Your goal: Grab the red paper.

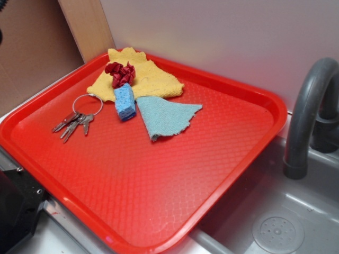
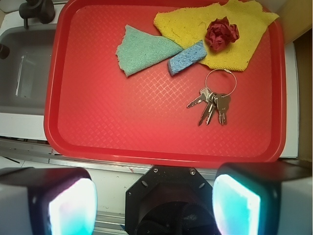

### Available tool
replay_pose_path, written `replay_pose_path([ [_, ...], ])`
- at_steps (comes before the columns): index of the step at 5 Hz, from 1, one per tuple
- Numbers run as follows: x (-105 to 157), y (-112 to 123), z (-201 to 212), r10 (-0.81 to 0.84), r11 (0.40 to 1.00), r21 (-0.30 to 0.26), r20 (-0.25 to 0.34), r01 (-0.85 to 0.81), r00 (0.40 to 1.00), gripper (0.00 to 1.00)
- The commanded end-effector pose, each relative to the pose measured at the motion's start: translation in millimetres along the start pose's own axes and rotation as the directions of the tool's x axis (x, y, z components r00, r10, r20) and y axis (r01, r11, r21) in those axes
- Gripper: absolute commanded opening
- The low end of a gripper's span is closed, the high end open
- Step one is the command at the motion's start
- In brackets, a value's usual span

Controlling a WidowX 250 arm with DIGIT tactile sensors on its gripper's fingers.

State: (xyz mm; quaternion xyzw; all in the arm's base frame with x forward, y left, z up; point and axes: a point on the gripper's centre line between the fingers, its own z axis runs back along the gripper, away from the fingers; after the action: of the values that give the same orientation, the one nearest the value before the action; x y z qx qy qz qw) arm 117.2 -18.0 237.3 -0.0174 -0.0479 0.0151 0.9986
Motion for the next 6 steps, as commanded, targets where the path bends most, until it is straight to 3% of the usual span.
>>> replay_pose_path([
  [1, 0, 0, 0, 0.000, 1.000, 0.000, 0.000, 0.000, 1.000, 1.00],
  [2, 15, 10, -4, 0.113, 0.994, -0.010, 0.006, -0.113, 0.994, 1.00],
  [3, 36, 33, -16, 0.320, 0.947, -0.027, 0.019, -0.319, 0.947, 1.00],
  [4, 53, 62, -35, 0.474, 0.878, -0.063, -0.009, -0.474, 0.880, 1.00],
  [6, 91, 100, -73, 0.631, 0.776, -0.063, 0.035, -0.628, 0.775, 1.00],
])
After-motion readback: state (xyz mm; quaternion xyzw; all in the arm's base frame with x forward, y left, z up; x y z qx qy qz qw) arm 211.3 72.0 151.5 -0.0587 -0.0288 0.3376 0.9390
